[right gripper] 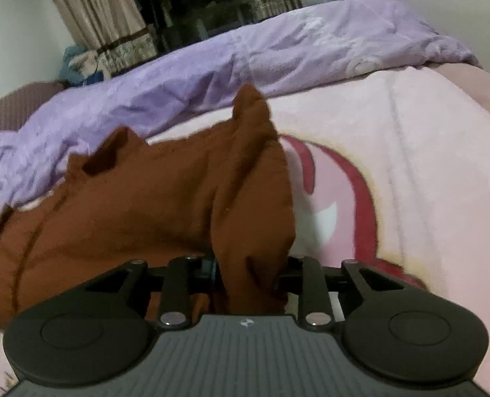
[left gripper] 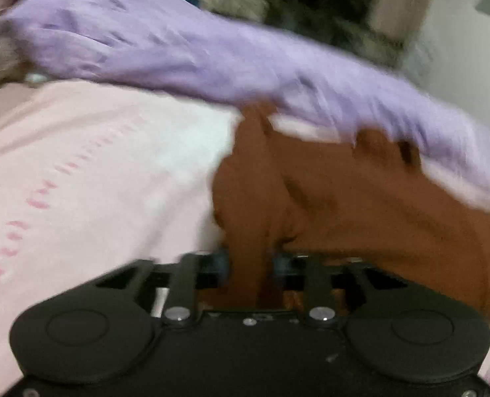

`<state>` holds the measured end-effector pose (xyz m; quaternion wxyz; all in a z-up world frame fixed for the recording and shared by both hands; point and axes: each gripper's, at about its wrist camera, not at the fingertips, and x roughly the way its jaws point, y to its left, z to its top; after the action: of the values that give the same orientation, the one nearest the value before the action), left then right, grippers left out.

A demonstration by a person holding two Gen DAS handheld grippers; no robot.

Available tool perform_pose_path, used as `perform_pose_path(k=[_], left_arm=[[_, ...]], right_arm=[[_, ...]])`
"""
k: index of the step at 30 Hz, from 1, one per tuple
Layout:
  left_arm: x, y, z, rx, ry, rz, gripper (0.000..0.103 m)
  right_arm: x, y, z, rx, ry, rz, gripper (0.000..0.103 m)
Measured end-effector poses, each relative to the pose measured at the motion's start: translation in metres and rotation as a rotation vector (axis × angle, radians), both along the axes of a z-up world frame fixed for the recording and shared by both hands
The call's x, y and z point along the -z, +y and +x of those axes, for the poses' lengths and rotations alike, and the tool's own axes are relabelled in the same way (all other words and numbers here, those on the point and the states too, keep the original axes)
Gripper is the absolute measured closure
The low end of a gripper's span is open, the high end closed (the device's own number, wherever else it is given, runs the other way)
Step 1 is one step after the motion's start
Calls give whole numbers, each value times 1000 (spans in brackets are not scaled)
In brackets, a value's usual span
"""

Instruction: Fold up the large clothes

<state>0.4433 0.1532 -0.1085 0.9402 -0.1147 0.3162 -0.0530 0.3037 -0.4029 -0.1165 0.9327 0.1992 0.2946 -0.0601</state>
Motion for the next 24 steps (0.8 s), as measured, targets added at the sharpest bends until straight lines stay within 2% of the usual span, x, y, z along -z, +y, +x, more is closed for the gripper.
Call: perform_pose_path(k=[2,6,8,10,12,14,16,18,19,21,23,24], left_arm=[[-23,-4,-18,8,-43,42,86],[-63,-9,-67,8,-124,115,88],[-78,-4,-98,-3,-141,104,88],[-83,4,-130,-2,-130,83,87],[-76,14,-159,2,-100,60,87],[-51,16,-174,5,-19,58,87],[-15,15,-175,2,90,82,85],[20,14,-169,-20,126,116,77],[28,15,-169,-24,116,111,74],[23,14,-169,-36,89,112,68],[10,15,-169,-65,53,143,56],[2,16,-171,-91,21,168,49]], right_arm=[[-19,-5,-18,0,-49,33,76],[-62,-2,-62,-33,-110,35,84],[-78,3,-96,-30,-164,5,85],[-82,-3,-127,-14,-181,50,86],[-73,-9,-160,-7,-181,104,86],[-51,-11,-184,17,-129,124,89],[-17,-11,-186,36,-29,111,90],[20,-12,-178,50,33,97,90],[31,-13,-177,50,12,106,89],[37,-11,-178,74,-44,94,85],[28,-8,-176,102,-47,35,68],[21,-3,-174,136,-48,-26,53]])
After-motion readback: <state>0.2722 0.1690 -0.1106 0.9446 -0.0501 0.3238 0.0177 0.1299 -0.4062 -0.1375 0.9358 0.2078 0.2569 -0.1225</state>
